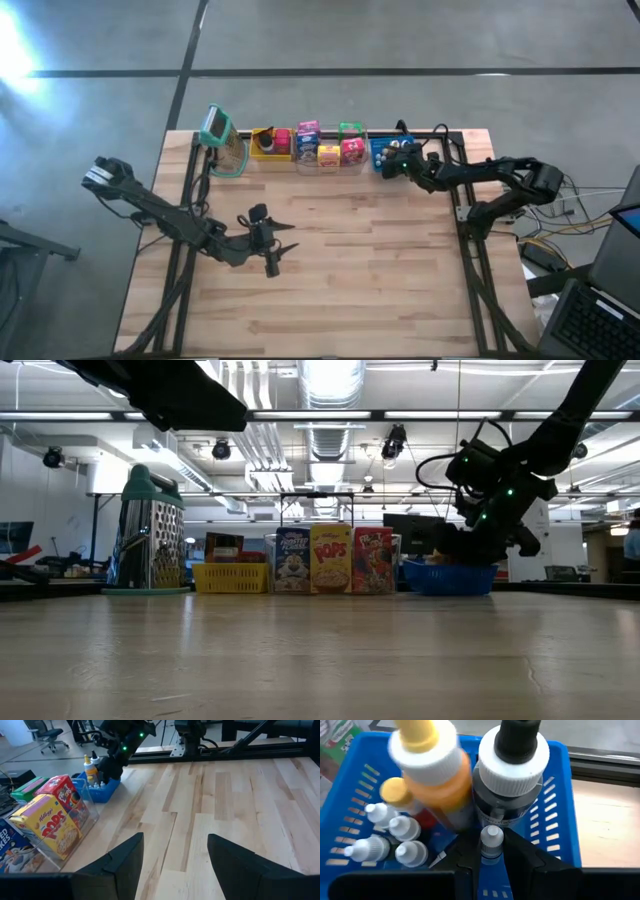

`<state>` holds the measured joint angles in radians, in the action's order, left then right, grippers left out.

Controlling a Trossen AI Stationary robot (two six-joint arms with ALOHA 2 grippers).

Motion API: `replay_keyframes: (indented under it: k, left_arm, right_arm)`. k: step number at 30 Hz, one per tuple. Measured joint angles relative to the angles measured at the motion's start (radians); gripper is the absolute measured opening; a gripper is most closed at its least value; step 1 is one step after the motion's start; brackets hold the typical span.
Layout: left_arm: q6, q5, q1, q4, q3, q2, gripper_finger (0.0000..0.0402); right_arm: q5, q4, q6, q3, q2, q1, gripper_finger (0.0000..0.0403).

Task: Pick & Place Kitchen Items
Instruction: Put the blue bottle into the blue bin, then return to Home Position

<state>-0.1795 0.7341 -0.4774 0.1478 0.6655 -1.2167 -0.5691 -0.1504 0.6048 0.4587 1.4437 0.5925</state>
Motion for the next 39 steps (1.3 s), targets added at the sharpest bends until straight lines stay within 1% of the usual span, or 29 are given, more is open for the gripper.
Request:
replay_keyframes:
  k: [8,16,24,27,33,39]
  left_arm:
    - [0.0,0.0,0.0,0.0,0.0,0.0,0.0226]
    - [0.0,0.0,0.0,0.0,0.0,0.0,0.0226]
    - [0.0,0.0,0.0,0.0,0.0,0.0,0.0226]
    - [0.0,0.0,0.0,0.0,0.0,0.0,0.0226]
    - [0.0,0.0,0.0,0.0,0.0,0.0,0.0226]
    - [0.0,0.0,0.0,0.0,0.0,0.0,0.0226]
  right_arm:
    - [0.004,0.002,0.011,0.0,-0.002,0.004,0.0068]
    - [0.002,0.003,0.008,0.0,-0.003,0.007,0.0109]
    - [0.002,0.004,-0.015,0.0,-0.025,0.007,0.0132]
    - [0.003,0.01,-0.028,-0.001,-0.067,0.006,0.0138]
    - [0.026,0.047,-0.07,0.001,-0.204,0.006,0.0144]
    - [0.046,0.096,-0.14,0.011,-0.38,-0.043,0.0125]
